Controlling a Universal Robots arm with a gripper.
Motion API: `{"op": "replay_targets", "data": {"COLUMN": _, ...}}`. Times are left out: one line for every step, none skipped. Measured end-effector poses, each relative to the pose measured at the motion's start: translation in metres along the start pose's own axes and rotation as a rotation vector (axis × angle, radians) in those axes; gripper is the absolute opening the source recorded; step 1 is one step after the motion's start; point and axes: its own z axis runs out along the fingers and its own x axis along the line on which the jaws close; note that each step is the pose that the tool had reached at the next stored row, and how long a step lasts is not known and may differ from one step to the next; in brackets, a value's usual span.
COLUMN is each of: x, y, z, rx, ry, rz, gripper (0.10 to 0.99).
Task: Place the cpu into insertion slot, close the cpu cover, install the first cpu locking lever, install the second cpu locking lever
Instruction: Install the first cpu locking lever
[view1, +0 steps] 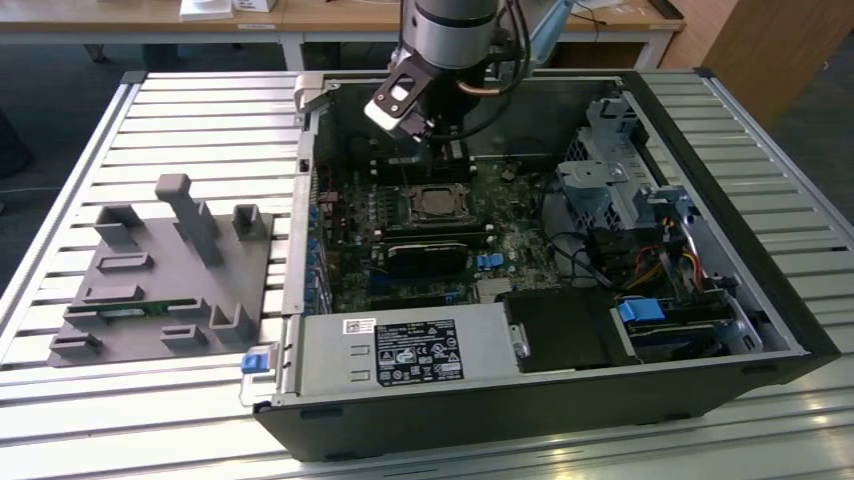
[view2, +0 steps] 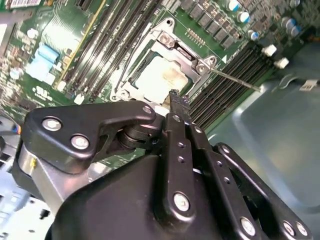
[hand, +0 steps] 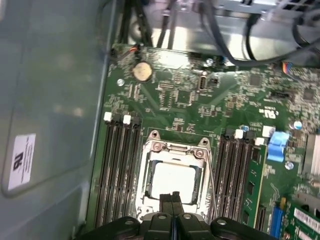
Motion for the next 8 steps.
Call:
{"op": "replay_targets", "data": {"x": 0.0, "y": 0.0, "z": 0.0, "rx": 0.001, "ry": 0.0003, "rz": -0.018, "gripper": 0.106}}
{"op": "replay_targets", "data": {"x": 0.0, "y": 0.0, "z": 0.0001, "rx": 0.002, "ry": 0.0005, "rz": -0.036, "gripper": 0.106}}
{"op": "replay_targets", "data": {"x": 0.0, "y": 0.0, "z": 0.0001, "rx": 0.003, "ry": 0.0007, "rz": -0.054, "gripper": 0.106}}
{"op": "replay_targets", "data": {"x": 0.0, "y": 0.0, "z": 0.0001, "rx": 0.004, "ry": 0.0009, "rz": -0.07, "gripper": 0.106}}
{"op": "replay_targets", "data": {"x": 0.0, "y": 0.0, "z": 0.0001, "rx": 0.005, "ry": 0.001, "rz": -0.085, "gripper": 0.106}}
{"op": "replay_targets", "data": {"x": 0.0, "y": 0.0, "z": 0.0001, "rx": 0.006, "ry": 0.0009, "rz": -0.099, "gripper": 0.106}}
{"op": "replay_targets", "data": {"x": 0.0, "y": 0.0, "z": 0.0002, "rx": 0.007, "ry": 0.0008, "rz": -0.113, "gripper": 0.106}}
{"op": "replay_targets", "data": {"x": 0.0, "y": 0.0, "z": 0.0002, "rx": 0.008, "ry": 0.0007, "rz": -0.128, "gripper": 0.106}}
